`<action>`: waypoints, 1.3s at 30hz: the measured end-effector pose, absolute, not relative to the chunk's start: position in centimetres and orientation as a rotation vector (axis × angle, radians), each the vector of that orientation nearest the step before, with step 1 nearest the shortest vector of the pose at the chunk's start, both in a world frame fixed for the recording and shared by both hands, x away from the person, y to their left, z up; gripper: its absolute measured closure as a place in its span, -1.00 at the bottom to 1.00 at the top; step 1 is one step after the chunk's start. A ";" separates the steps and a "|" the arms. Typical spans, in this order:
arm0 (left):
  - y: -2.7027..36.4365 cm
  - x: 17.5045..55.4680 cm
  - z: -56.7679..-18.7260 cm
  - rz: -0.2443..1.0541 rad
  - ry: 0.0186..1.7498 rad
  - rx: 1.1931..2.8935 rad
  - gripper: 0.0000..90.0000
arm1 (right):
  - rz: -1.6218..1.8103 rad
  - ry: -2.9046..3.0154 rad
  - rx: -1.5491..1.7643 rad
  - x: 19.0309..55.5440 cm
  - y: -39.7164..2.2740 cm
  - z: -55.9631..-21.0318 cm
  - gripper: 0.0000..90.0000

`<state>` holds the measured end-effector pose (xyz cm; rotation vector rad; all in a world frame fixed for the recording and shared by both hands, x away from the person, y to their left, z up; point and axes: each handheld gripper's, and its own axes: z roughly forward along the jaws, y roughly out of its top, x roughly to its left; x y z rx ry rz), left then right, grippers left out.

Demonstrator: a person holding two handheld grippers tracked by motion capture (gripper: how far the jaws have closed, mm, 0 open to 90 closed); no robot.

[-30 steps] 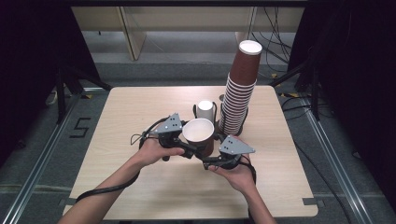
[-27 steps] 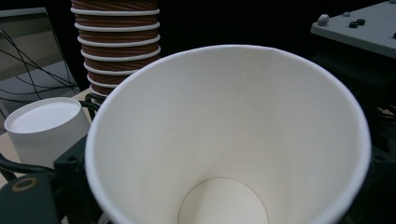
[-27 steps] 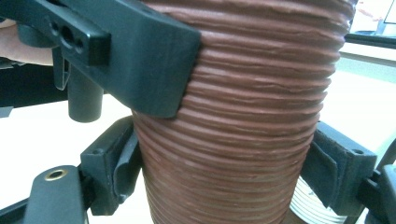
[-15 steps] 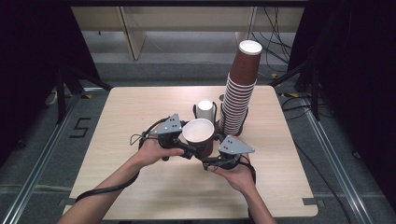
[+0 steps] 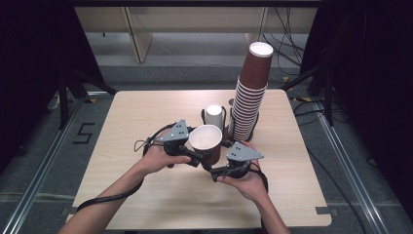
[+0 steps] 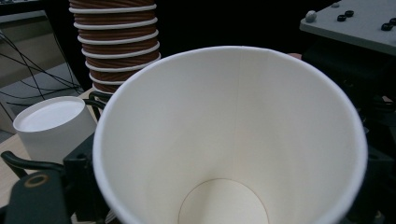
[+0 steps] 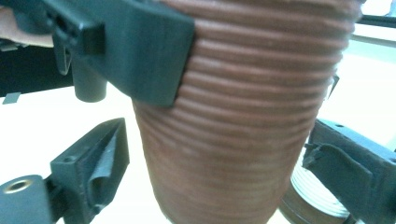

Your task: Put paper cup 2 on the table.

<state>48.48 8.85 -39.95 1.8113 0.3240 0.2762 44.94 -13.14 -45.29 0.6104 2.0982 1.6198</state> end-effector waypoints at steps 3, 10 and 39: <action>9.2 48.4 -39.9 0.286 0.330 1.814 -0.72 | 1.615 2.089 0.593 44.9 -13.2 -45.4 -0.90; 10.3 48.0 -39.8 0.318 0.345 1.814 -0.72 | 1.598 2.132 0.590 44.1 -13.8 -45.7 -0.92; 17.5 44.4 -42.3 0.489 0.532 1.814 -0.73 | 1.565 2.059 0.787 43.8 -16.7 -46.8 -0.82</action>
